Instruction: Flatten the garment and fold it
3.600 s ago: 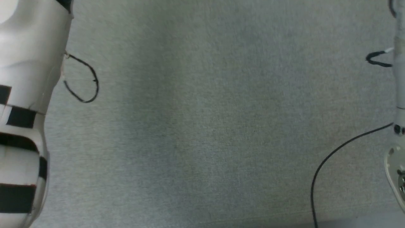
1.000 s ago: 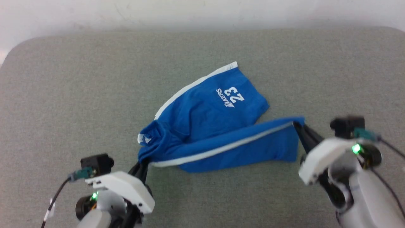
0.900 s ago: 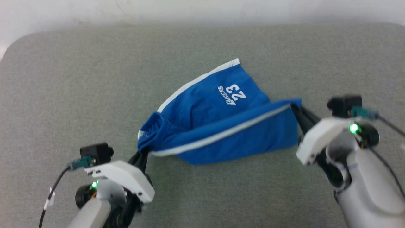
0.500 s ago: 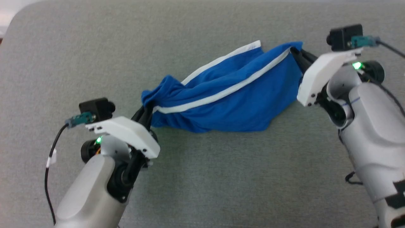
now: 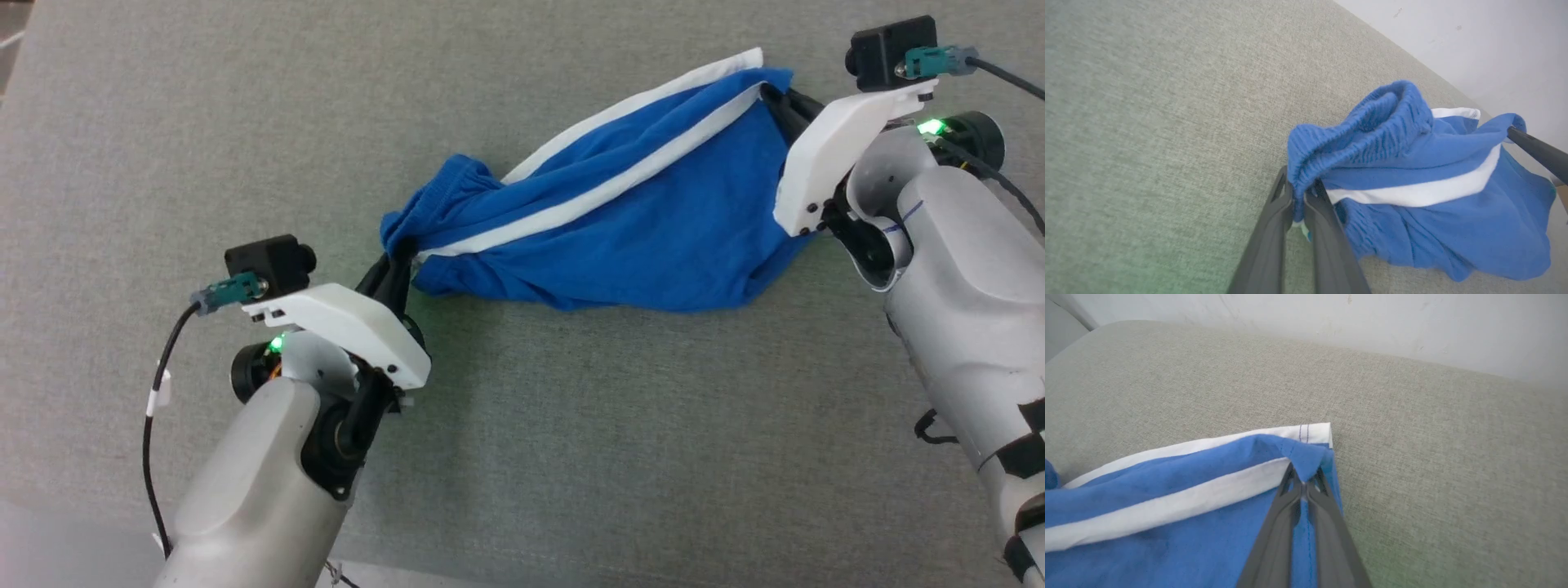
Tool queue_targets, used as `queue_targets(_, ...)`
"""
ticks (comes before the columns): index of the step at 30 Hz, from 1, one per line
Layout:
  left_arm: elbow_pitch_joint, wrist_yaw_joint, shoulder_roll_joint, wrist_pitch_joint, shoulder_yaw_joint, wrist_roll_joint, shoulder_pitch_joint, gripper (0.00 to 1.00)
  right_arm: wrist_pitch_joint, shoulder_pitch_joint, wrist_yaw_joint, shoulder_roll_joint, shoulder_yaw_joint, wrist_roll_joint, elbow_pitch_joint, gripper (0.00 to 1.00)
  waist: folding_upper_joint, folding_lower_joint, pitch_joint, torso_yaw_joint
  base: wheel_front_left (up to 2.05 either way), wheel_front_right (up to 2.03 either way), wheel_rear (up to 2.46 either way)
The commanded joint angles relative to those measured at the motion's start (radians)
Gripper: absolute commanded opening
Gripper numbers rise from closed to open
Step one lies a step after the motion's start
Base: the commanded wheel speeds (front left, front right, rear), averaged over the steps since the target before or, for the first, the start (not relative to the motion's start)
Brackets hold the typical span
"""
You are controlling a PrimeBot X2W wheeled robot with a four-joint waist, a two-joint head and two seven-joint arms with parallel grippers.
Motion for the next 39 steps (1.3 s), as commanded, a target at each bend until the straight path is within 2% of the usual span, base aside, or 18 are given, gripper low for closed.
queue_targets(1, 0.008, -0.007, -0.003, -0.009, -0.002, -0.003, -0.006, 0.0, -0.013, -0.018, -0.002, -0.002, 0.009, 0.009, 0.012, 0.2, 0.0, -0.0001, 0.015, 0.016, 0.0, 0.0, 0.0)
queue_targets(3, 0.011, -0.03, -0.012, -0.015, -0.009, -0.01, -0.003, 0.0, -0.027, -0.023, -0.002, -0.001, 0.028, 0.023, 0.037, 0.98, 0.0, -0.0001, 0.014, 0.018, 0.0, 0.0, 0.0)
queue_targets(4, 0.011, -0.042, -0.015, -0.019, -0.012, -0.012, -0.003, 0.21, -0.032, -0.023, -0.002, -0.001, 0.037, 0.03, 0.048, 1.0, 0.0, -0.0001, 0.012, 0.019, 0.0, 0.0, 0.0)
queue_targets(5, 0.012, -0.05, -0.015, -0.024, -0.017, -0.01, 0.0, 0.49, -0.038, -0.02, -0.002, 0.0, 0.051, 0.035, 0.056, 1.0, 0.0, -0.0001, 0.007, 0.018, 0.0, 0.0, 0.0)
queue_targets(6, 0.013, -0.058, -0.018, -0.029, -0.019, -0.012, 0.004, 1.0, -0.049, -0.015, -0.002, -0.001, 0.066, 0.039, 0.061, 1.0, 0.0, -0.0001, -0.001, 0.017, 0.0, 0.0, 0.0)
queue_targets(8, 0.009, -0.07, -0.021, -0.046, -0.023, -0.01, 0.013, 1.0, -0.073, 0.001, -0.002, -0.003, 0.092, 0.052, 0.065, 1.0, 0.0, -0.0001, -0.019, 0.015, 0.0, 0.0, 0.0)
queue_targets(12, -0.014, -0.058, -0.017, -0.108, -0.018, 0.015, 0.047, 1.0, -0.191, 0.048, -0.002, -0.016, 0.122, 0.075, 0.045, 1.0, 0.0, -0.0001, -0.068, 0.002, 0.0, 0.0, 0.0)
queue_targets(15, -0.037, -0.026, -0.004, -0.156, -0.01, 0.043, 0.086, 1.0, -0.273, 0.092, -0.002, -0.026, 0.133, 0.076, 0.02, 1.0, 0.0, -0.0001, -0.106, -0.016, 0.0, 0.0, 0.0)
queue_targets(18, -0.065, 0.019, 0.015, -0.201, -0.009, 0.087, 0.123, 1.0, -0.305, 0.143, -0.002, -0.038, 0.111, 0.056, -0.03, 1.0, 0.0, -0.0001, -0.139, -0.035, 0.0, 0.0, 0.0)
queue_targets(21, -0.089, 0.054, 0.033, -0.211, -0.014, 0.116, 0.152, 1.0, -0.308, 0.221, -0.002, -0.044, 0.026, 0.005, -0.158, 1.0, 0.0, -0.0001, -0.166, -0.059, 0.0, 0.0, 0.0)
queue_targets(25, -0.097, 0.071, 0.051, -0.168, -0.025, 0.119, 0.158, 1.0, -0.308, 0.388, -0.002, -0.021, -0.105, -0.088, -0.341, 1.0, 0.0, -0.0001, -0.194, -0.09, 0.0, 0.0, 0.0)
queue_targets(28, -0.088, 0.064, 0.07, -0.103, -0.042, 0.112, 0.138, 1.0, -0.308, 0.503, -0.002, 0.005, -0.175, -0.142, -0.442, 1.0, 0.0, -0.0001, -0.208, -0.115, 0.0, 0.0, 0.0)
queue_targets(39, 0.034, 0.036, 0.113, 0.144, -0.097, 0.083, 0.009, 1.0, -0.241, 0.736, -0.002, 0.069, -0.295, -0.25, -0.671, 1.0, 0.0, -0.0001, -0.209, -0.185, 0.0, 0.0, 0.0)
